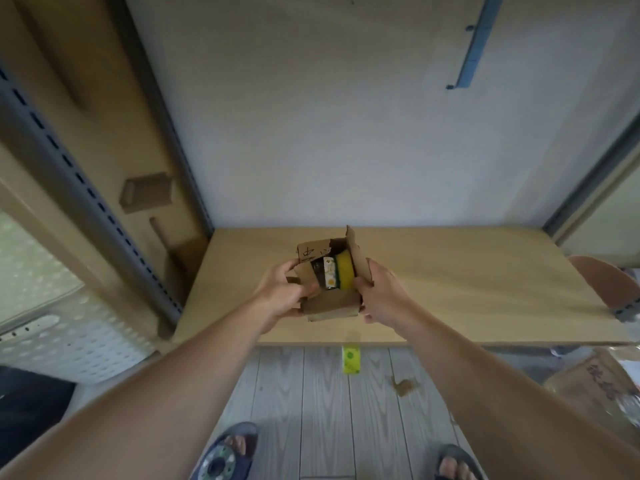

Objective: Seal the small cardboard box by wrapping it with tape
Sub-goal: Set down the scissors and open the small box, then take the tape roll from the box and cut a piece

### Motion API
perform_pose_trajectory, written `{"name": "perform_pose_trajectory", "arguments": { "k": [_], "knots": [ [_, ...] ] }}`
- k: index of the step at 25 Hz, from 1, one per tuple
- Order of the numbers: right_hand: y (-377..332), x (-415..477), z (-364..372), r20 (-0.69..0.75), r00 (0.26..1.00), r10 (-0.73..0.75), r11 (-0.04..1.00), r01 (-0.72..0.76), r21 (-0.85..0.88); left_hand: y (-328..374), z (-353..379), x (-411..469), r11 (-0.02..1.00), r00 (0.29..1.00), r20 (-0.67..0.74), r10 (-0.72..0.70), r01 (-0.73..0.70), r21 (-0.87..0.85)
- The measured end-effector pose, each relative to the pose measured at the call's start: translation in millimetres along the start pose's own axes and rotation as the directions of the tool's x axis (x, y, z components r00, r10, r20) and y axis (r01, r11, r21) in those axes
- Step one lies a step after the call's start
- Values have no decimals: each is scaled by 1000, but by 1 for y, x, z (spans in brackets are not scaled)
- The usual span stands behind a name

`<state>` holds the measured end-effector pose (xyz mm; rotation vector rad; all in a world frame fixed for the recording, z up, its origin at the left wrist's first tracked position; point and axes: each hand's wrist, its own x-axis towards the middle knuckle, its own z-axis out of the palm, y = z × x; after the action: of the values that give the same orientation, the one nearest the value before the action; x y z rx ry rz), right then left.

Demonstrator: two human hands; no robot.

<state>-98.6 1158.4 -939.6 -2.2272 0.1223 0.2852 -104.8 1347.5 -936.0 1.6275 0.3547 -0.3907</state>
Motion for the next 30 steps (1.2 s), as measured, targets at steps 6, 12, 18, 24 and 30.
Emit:
{"name": "perform_pose_trajectory", "arguments": {
  "k": [6,12,18,24,30],
  "knots": [
    [0,48,38,91,993,80,996,-83,25,-8,-27,32,997,998,-55,-31,34,72],
    [18,61,88,215,950,226,972,-235,15,-48,-35,51,968,989,-116,-88,112,223],
    [38,33,62,279,918,282,933,-331,143,-26,-8,39,911,961,-271,58,60,407],
    [86,-22,49,118,920,374,923,-382,56,-9,6,14,847,935,-234,268,-113,519],
    [119,-17,70,97,818,566,735,-555,390,-13,8,12,802,906,-185,381,-225,553]
  ]
}}
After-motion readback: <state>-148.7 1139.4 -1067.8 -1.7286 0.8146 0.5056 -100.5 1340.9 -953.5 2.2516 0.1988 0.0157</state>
